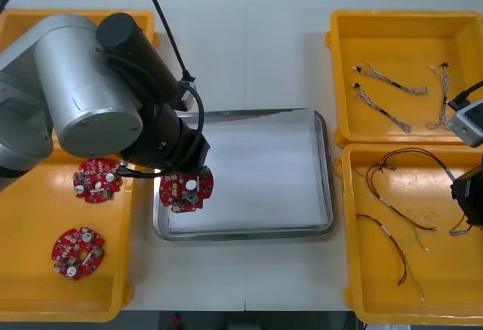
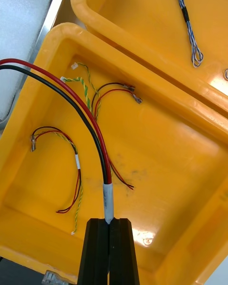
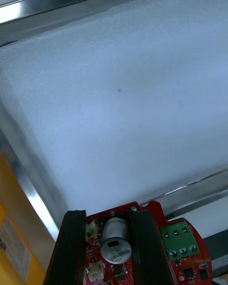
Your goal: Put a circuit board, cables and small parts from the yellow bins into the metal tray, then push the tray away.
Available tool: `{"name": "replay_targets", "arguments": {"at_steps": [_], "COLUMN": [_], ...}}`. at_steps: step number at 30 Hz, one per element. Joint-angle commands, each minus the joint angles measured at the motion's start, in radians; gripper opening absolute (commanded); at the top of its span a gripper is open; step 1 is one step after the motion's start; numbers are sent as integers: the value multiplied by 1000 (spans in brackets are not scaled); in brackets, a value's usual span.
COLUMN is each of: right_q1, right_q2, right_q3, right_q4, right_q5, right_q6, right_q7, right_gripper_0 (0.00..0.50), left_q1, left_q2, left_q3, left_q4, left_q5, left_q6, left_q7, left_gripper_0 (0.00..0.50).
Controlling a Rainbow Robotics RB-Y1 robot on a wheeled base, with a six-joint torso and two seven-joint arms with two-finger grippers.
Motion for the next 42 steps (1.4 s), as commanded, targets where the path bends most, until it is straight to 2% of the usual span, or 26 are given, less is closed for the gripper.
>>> {"name": "replay_targets", "arguments": {"at_steps": [1, 15, 30, 31, 32, 33, 34, 36, 42], "right_q1": [-21, -23, -26, -26, -28, -28, -28, -29, -29], "right_q2": [-34, -34, -34, -32, -34, -34, -34, -34, -34], "right_q3": [11, 11, 11, 11, 11, 11, 11, 11, 11], "right_q4": [-29, -29, -29, -29, -29, -29, -29, -29, -29], "right_q5": [2, 2, 1, -2, -4, -5, -8, -8, -18], "right_q6": [3, 3, 3, 3, 3, 3, 3, 3, 3], "right_q7": [28, 30, 30, 30, 30, 30, 30, 28, 30], "right_gripper_0": [0, 0, 0, 0, 0, 0, 0, 0, 0], "left_q1": [-52, -52, -46, -46, -46, -46, -46, -46, -46], "left_q2": [-34, -40, -40, -40, -42, -42, -42, -42, -42], "left_q3": [-96, -231, -287, -287, -286, -286, -287, -287, -286], "left_q4": [55, 176, 177, 179, 179, 179, 177, 177, 170], "left_q5": [-59, -151, -187, -187, -187, -187, -187, -187, -187], "left_q6": [-88, -200, -221, -221, -221, -221, -221, -221, -221], "left_q7": [-7, -16, -1, 2, 2, 2, 2, 2, 4], "left_gripper_0": [0, 0, 12, 143, 203, 323, 410, 500, 500]}}
